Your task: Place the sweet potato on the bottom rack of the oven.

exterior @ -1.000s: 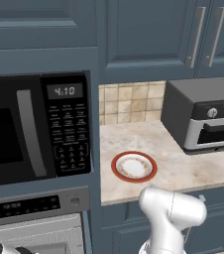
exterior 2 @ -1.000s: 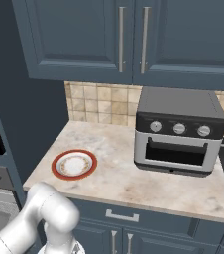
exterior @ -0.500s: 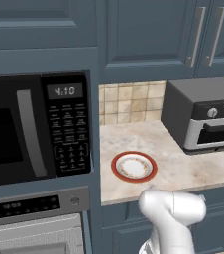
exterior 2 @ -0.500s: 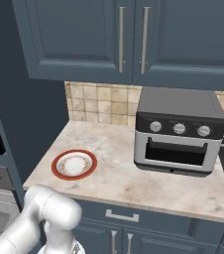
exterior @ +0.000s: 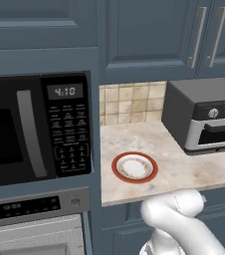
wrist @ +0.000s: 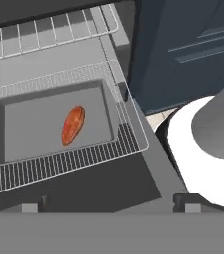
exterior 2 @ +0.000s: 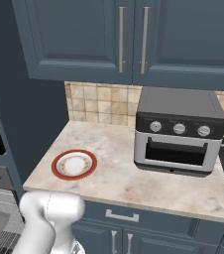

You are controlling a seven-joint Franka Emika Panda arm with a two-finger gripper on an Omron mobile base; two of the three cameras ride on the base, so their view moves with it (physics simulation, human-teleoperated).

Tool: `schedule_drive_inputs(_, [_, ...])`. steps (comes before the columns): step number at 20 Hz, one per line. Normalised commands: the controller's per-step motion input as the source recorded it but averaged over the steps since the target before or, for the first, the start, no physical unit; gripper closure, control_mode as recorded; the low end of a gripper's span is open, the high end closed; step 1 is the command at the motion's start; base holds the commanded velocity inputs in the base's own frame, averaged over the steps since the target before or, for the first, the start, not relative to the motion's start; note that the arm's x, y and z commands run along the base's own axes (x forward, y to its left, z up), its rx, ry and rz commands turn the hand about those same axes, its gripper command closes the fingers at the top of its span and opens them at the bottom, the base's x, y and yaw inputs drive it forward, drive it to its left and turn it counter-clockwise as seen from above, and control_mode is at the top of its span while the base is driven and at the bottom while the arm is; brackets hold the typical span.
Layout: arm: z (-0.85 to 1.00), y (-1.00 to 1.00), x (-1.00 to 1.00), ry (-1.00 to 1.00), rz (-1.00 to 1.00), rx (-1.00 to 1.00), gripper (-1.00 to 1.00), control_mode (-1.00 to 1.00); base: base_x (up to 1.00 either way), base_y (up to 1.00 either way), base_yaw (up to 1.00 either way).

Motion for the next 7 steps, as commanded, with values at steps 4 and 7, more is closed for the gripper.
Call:
schedule_drive_inputs(4, [0.58, -1.0, -0.4, -0.1, 0.0, 0.51, -1.0, -1.0, 0.0, 0.0, 0.0])
schedule_drive_inputs(7, [0.5, -1.0, -0.15, -0.04, 0.0, 0.49, -1.0, -1.0, 0.0, 0.0, 0.0])
